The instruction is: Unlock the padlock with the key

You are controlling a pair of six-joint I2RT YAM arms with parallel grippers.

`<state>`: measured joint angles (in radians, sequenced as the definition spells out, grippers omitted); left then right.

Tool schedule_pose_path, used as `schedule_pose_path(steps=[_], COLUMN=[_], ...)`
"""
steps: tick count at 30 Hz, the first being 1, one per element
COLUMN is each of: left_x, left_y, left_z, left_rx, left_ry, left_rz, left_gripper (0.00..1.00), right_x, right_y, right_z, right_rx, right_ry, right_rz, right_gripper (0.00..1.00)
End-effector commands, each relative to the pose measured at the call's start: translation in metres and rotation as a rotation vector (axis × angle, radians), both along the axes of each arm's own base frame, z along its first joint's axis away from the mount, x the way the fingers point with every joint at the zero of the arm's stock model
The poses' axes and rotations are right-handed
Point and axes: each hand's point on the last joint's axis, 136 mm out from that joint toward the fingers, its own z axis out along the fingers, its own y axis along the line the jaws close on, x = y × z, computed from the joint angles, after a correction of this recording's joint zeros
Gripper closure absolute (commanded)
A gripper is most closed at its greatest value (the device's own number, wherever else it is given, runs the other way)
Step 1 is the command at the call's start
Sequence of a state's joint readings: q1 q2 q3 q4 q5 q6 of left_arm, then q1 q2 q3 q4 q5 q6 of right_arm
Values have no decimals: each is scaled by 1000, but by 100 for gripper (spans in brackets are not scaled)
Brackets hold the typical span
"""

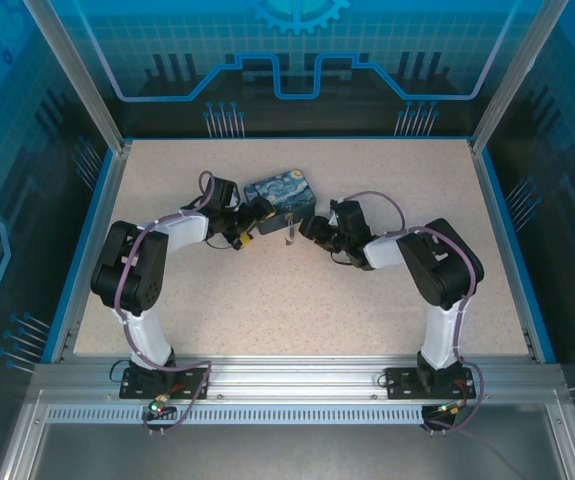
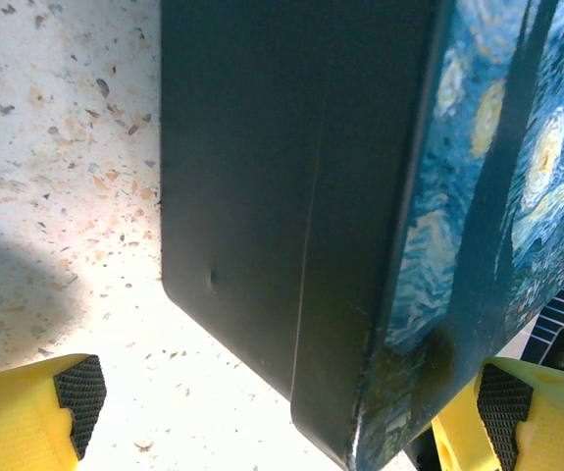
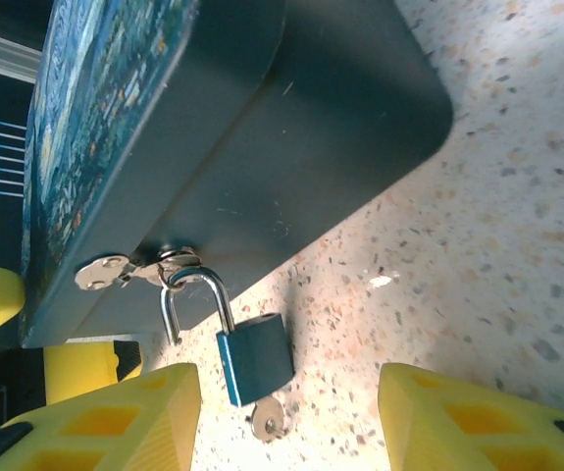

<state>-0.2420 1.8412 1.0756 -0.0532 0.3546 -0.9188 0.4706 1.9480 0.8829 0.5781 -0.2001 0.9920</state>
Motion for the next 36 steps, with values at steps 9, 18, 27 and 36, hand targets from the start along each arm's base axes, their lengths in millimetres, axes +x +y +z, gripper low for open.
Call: schedule_pose_path(steps=[9,18,27,36], left_x=[-5,-5,-4,-5], left_y=[3,3,3,3], left_z=[-12,-15,-15,-14], left_rx=[-12,-12,-15,-13], left_ry=[40,43,43,42], left_rz=[12,15,17,20], left_gripper=[1,1,1,1], right_x=[22,20,-1,-2], right_y=[35,61,72,66], right_z=[5,9,13,2], right_rx=[97,110,144,108], right_ry=[-143,-148,-138,-109], right_rz=[136,283,380,340], right_gripper=[36,36,40,45])
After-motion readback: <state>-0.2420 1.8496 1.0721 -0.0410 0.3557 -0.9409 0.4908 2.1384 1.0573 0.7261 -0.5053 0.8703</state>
